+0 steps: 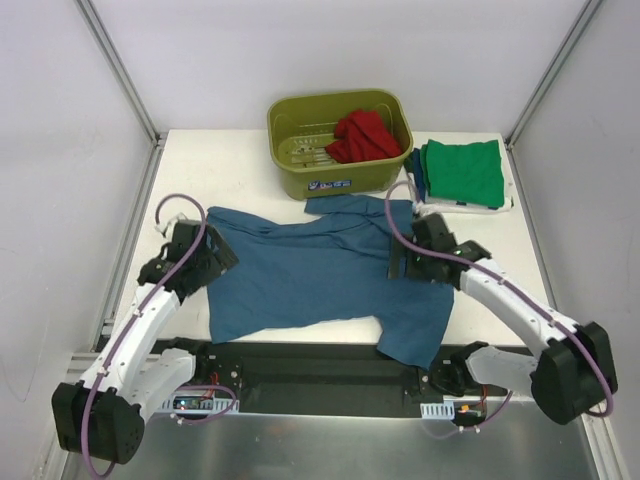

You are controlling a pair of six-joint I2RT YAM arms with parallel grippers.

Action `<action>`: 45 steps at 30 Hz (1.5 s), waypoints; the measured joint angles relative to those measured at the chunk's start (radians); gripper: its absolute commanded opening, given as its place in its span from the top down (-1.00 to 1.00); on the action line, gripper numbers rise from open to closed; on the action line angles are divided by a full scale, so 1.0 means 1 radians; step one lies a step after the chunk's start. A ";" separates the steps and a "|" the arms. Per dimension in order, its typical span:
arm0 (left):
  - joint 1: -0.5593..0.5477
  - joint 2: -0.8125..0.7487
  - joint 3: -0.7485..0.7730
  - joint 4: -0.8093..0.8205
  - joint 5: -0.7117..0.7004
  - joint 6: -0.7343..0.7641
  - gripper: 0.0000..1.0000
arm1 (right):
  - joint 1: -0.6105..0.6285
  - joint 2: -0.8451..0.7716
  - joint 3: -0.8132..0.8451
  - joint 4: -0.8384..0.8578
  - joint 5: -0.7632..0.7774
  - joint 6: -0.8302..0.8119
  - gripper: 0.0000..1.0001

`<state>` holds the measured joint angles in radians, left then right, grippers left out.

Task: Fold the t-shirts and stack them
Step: Flatten out the tshirt

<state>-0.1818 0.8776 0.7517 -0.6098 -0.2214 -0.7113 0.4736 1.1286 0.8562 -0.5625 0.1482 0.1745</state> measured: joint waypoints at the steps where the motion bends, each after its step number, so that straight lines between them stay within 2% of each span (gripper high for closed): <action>1: 0.000 -0.002 -0.051 0.003 0.036 -0.010 -0.99 | 0.018 0.019 -0.055 0.019 -0.033 0.014 -0.93; 6: 0.000 -0.024 -0.245 0.071 0.166 -0.045 -0.99 | 0.048 0.126 -0.189 0.034 -0.121 0.072 -0.93; 9: 0.000 0.001 -0.282 0.126 0.214 -0.058 -0.99 | 0.048 0.181 -0.177 0.063 -0.127 0.087 -0.93; 13: 0.000 0.125 -0.277 0.220 0.222 -0.060 -0.99 | 0.047 0.303 -0.097 0.064 -0.116 0.088 -0.93; 23: 0.000 0.464 -0.086 0.294 0.097 -0.054 -0.99 | -0.036 0.522 0.121 0.106 -0.149 0.087 -0.93; 31: 0.014 0.620 0.081 0.298 0.057 -0.023 -0.99 | -0.074 0.562 0.209 0.103 -0.161 0.046 -0.93; 35: 0.014 0.541 0.090 0.288 0.051 -0.012 -0.98 | -0.076 0.472 0.204 0.103 -0.164 0.027 -0.93; 40: 0.014 0.283 0.034 0.177 -0.053 -0.058 -0.99 | -0.076 0.187 0.084 0.108 -0.137 0.044 -0.93; 44: 0.020 0.072 -0.077 0.072 -0.126 -0.153 -0.99 | -0.076 -0.036 -0.035 0.090 -0.075 0.090 -0.93; 45: 0.020 0.026 -0.112 0.037 -0.142 -0.182 -0.83 | -0.076 -0.080 -0.060 0.083 -0.056 0.103 -0.93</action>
<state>-0.1616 0.9039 0.6395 -0.5724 -0.3630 -0.8936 0.3981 1.0481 0.7959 -0.4793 0.0925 0.2775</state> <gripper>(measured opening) 0.993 0.966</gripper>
